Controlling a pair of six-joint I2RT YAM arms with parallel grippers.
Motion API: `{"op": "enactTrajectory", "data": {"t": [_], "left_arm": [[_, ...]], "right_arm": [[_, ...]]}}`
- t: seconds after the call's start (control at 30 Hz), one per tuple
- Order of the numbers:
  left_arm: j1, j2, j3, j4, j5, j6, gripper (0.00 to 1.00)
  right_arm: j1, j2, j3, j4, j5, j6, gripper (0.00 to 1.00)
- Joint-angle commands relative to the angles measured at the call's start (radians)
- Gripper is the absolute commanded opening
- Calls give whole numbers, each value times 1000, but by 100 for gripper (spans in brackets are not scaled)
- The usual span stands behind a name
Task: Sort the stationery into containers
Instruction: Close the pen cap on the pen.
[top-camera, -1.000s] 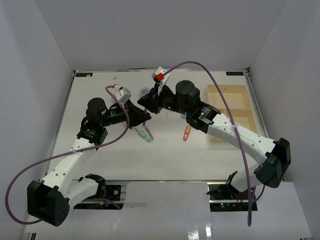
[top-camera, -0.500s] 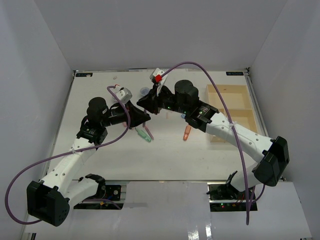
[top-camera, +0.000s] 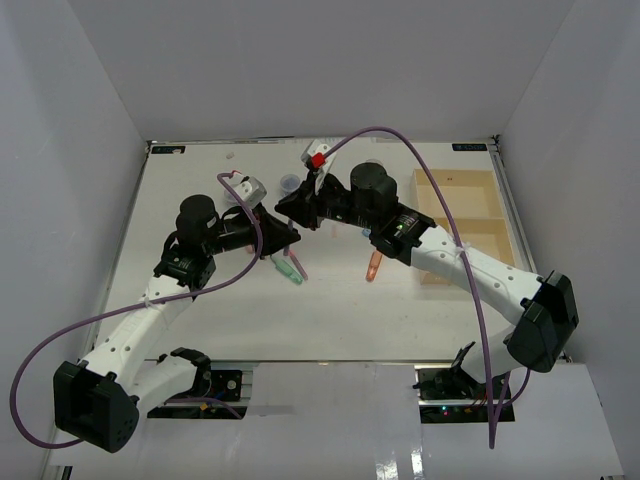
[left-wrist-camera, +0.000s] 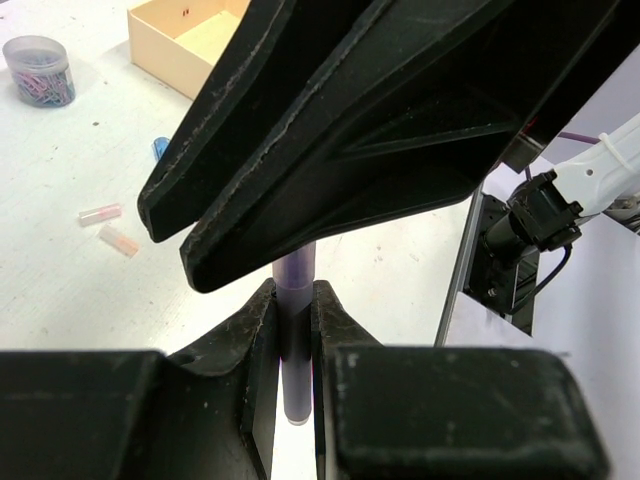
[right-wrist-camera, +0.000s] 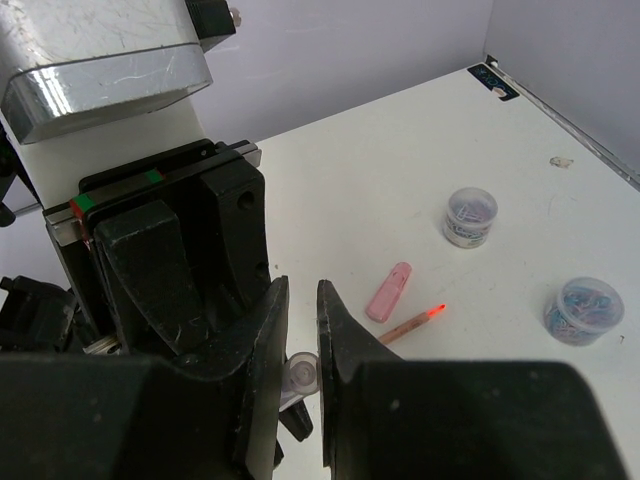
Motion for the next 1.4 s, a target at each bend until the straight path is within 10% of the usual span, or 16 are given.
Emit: {"op": "enactTrajectory", "data": {"t": [0.0,1.37], "left_arm": [[18,-108,179,484,-133,-8,0],[15,-87,-45,400,27,-31,3]], "right_arm": [[34,112,-165,-555,-148,-1,8],[34,-23,-7,-393,1,110,8]]}}
